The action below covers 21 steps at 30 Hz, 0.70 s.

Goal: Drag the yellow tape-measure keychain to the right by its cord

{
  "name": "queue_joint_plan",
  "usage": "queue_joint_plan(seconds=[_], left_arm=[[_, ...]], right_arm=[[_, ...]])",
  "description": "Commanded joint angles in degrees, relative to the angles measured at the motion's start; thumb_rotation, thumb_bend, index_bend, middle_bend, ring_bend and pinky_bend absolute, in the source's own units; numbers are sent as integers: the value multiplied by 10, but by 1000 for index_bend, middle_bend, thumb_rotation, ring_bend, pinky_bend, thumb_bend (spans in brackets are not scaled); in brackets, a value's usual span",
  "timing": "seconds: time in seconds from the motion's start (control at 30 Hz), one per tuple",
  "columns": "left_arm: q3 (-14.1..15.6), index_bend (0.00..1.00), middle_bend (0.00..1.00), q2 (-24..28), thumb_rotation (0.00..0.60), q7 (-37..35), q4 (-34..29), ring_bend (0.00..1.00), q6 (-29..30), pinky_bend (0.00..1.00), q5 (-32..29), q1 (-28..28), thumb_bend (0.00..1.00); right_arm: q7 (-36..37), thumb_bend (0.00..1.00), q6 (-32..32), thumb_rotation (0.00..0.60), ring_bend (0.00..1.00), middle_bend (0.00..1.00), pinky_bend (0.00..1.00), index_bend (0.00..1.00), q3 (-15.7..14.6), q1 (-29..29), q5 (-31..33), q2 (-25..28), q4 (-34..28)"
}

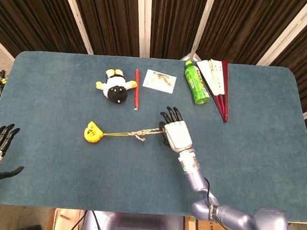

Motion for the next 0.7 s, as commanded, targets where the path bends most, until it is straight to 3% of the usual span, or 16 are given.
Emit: queue_joint_plan(seconds=[0.03,0.33,0.7], left_arm=[[0,0,0,-1,600,2,1,0,1,0,1,0,0],[0,0,0,-5,600,12,2,0,3,0,5,-1,0],[-1,0,0,-10,600,27,4,0,10,0,11,0,0]], right_arm=[[-12,528,11,600,53,238,87,646,-6,-16,2,24,-26],[-26,528,25,600,53,238,87,646,-14,-48,9,83,-77],[-22,528,34,600,52,238,87,646,-16,-77,22,136,-91]])
